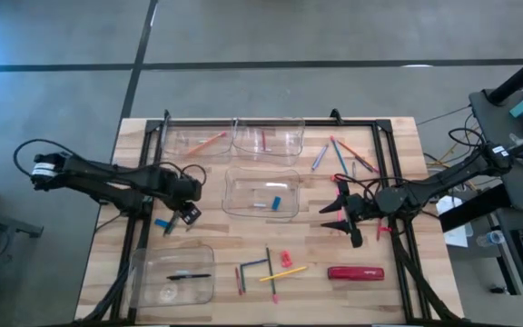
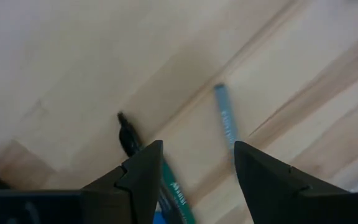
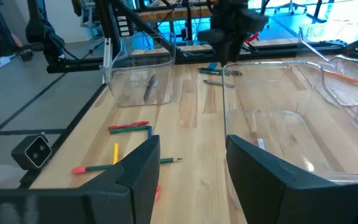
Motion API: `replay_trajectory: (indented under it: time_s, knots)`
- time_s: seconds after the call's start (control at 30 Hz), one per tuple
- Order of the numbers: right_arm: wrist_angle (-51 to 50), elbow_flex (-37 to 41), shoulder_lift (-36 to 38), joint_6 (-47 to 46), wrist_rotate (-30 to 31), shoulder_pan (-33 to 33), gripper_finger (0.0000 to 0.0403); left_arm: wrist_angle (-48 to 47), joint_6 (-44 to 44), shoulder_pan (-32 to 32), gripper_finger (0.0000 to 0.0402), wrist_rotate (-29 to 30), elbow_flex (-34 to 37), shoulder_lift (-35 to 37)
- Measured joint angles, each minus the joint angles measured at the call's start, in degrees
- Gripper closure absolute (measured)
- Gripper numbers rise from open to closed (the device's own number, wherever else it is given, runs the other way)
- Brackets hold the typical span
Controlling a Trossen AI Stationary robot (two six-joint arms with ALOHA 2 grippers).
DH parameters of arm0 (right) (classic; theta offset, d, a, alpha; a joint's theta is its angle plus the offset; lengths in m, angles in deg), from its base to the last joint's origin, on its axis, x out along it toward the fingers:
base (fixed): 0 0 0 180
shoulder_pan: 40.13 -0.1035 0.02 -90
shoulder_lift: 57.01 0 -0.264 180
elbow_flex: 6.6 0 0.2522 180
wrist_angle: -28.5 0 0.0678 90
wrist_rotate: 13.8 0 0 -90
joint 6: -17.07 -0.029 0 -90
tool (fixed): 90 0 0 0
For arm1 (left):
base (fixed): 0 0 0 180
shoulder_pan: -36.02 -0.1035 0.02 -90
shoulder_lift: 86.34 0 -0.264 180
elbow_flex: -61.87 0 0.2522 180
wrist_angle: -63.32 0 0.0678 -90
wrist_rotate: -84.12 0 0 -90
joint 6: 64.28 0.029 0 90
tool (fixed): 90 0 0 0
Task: Sort crayons/erasers/pens/pencils in bins
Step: Put the bottom gray crayon into the top right transparent bin
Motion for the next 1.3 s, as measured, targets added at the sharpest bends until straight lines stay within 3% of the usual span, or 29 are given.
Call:
replay_trajectory:
  time_s: [0.37,0.93,1.07,1.3]
  knots:
    - [-0.1,0.0,0.0,0.0,0.0,0.0,0.0229,9.3,-0.2,4.5,0.022,-0.3,2.4,-4.3]
    - [-0.1,0.0,0.0,0.0,0.0,0.0,0.0229,11.6,-0.3,6.6,0.0223,-0.2,1.9,-19.7]
    - [-0.1,0.0,0.0,0.0,0.0,0.0,0.0229,11.3,-1.3,6.6,0.0254,0.1,1.8,-21.7]
    - [0.3,0.0,0.0,0.0,0.0,0.0,0.0229,11.4,-3.1,6.0,0.0349,1.3,1.9,-22.4]
